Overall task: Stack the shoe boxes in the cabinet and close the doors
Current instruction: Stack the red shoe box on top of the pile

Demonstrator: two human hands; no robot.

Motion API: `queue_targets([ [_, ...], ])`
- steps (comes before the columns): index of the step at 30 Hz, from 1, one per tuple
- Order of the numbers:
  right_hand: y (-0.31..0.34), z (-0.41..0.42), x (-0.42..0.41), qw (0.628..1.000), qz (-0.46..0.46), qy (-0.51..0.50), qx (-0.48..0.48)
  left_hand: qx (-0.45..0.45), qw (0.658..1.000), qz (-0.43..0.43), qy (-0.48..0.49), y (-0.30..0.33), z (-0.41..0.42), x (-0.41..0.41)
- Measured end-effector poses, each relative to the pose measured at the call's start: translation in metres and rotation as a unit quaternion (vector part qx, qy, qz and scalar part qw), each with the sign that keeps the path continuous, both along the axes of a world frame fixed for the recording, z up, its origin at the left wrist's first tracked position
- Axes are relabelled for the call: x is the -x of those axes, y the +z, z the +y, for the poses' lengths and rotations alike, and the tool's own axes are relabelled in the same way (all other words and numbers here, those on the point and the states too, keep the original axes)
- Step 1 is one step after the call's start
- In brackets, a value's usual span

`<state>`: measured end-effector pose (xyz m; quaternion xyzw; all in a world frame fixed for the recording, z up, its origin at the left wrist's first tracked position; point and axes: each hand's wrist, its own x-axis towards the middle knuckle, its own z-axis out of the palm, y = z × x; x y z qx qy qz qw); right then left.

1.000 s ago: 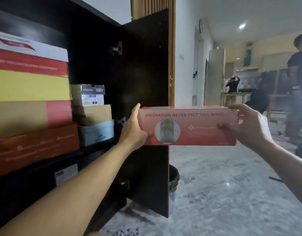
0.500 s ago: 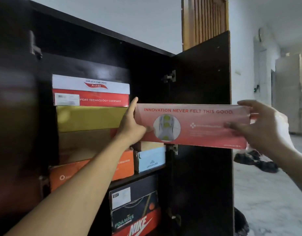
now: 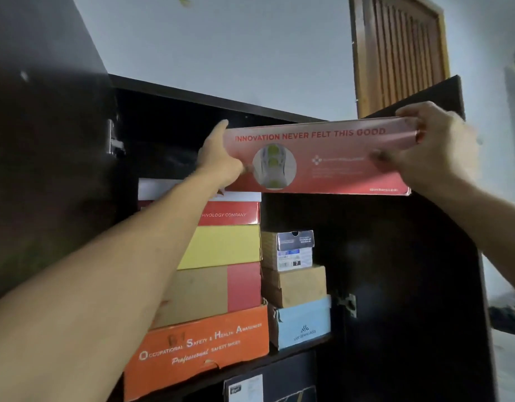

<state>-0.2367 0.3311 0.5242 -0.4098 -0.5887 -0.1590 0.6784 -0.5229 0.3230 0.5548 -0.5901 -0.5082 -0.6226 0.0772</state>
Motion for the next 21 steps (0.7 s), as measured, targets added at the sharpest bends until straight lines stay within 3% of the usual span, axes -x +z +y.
queue_targets([
  [12,0.059,0.104,0.119,0.987,0.014,0.149,0.06,-0.017,0.987,-0.081,0.136,0.039,0.031,0.089],
  [21,0.07,0.177,0.19,0.964,-0.004,0.246,0.103,-0.058,0.975,-0.05,0.21,0.039,0.049,0.152],
])
